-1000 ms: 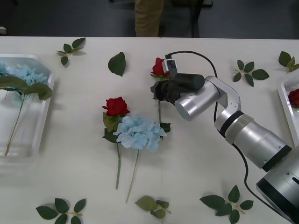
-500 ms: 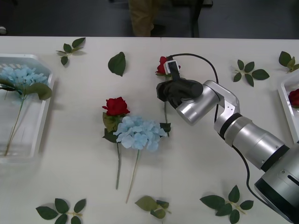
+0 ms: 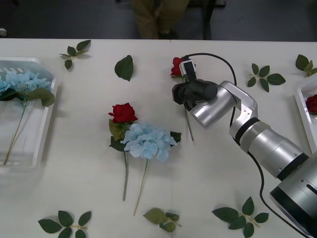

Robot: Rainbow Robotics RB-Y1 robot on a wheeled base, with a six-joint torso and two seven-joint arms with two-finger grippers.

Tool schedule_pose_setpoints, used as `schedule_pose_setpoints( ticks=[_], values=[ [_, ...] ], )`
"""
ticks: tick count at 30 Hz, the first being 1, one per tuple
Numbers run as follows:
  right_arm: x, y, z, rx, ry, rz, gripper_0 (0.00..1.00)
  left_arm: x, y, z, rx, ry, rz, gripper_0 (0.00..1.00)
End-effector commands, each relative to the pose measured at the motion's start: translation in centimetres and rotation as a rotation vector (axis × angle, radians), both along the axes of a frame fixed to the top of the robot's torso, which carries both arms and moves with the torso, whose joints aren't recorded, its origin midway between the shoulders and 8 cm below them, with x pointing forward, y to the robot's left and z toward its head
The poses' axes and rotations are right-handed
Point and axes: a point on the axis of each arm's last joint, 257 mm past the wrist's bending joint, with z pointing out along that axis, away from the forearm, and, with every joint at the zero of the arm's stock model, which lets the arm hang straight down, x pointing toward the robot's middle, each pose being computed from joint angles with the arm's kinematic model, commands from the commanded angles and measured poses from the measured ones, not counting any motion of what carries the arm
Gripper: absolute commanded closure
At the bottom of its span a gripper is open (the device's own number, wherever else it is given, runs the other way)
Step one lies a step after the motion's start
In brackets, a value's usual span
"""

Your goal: Place the red flowers into the right box and the blue flowers into the left box. If a person shows an open palm, hand one flower to the person first, then continue sorting.

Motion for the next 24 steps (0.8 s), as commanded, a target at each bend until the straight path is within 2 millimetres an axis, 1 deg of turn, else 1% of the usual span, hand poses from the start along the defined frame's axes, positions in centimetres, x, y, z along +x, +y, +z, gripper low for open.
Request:
schedule_pose_setpoints(
  ticks=[1, 4, 6, 9, 10, 11, 12, 13, 14, 15, 18, 20, 21, 22, 23, 24],
  values=[
    [1.2, -0.9, 5.0, 0.03, -0.021, -0.03, 1.0, 0.2, 0.1, 2.8, -0.057, -0.024, 0.056, 0.0],
    [0.4, -1.8, 5.8, 0.032, 0.02, -0.042, 1.0, -0.6, -1.7, 2.0, -0.111, 0.022, 0.048, 0.0],
    [-0.5, -2.2, 6.5, 0.031, 0.052, -0.043, 1.0, -1.2, -3.7, 1.6, -0.156, 0.063, 0.03, 0.0],
    [-1.4, -2.2, 7.0, 0.035, 0.074, -0.035, 1.0, -1.9, -6.6, 1.5, -0.212, 0.107, 0.002, 0.0],
    [-1.4, -2.2, 7.1, 0.032, 0.072, -0.034, 1.0, -2.0, -7.1, 1.5, -0.223, 0.114, -0.001, 0.0],
    [-1.4, -2.3, 7.2, 0.026, 0.064, -0.033, 1.0, -2.3, -8.5, 1.5, -0.244, 0.132, -0.016, 0.0],
    [-1.4, -2.3, 7.2, 0.028, 0.06, -0.03, 0.92, -2.5, -9.7, 1.6, -0.266, 0.143, -0.021, 0.0],
    [-1.4, -2.3, 7.3, 0.03, 0.057, -0.032, 0.88, -2.7, -10.4, 1.8, -0.278, 0.149, -0.02, 0.0],
    [-1.4, -2.3, 7.3, 0.036, 0.054, -0.03, 0.77, -2.8, -12.4, 2.0, -0.29, 0.16, -0.035, 0.0],
    [-1.3, -2.3, 7.4, 0.038, 0.053, -0.032, 0.69, -2.9, -13.3, 2.1, -0.294, 0.165, -0.039, 0.0],
    [-1.3, -2.3, 7.6, 0.041, 0.049, -0.031, 0.43, -3.2, -16.9, 2.1, -0.325, 0.175, -0.047, 0.0],
    [-1.2, -2.2, 7.7, 0.04, 0.044, -0.029, 0.34, -3.5, -19.6, 2.2, -0.344, 0.18, -0.064, 0.0],
    [-1.2, -2.3, 7.7, 0.04, 0.042, -0.029, 0.31, -3.7, -21.0, 2.2, -0.356, 0.184, -0.073, 0.0],
    [-1.2, -2.2, 7.7, 0.041, 0.043, -0.028, 0.3, -3.9, -21.7, 2.2, -0.36, 0.187, -0.079, 0.0],
    [-1.1, -2.2, 7.8, 0.042, 0.04, -0.027, 0.27, -4.2, -23.3, 2.0, -0.369, 0.196, -0.088, 0.0],
    [-1.1, -2.1, 7.9, 0.044, 0.036, -0.025, 0.25, -4.4, -24.1, 1.9, -0.371, 0.205, -0.093, 0.0]
  ],
)
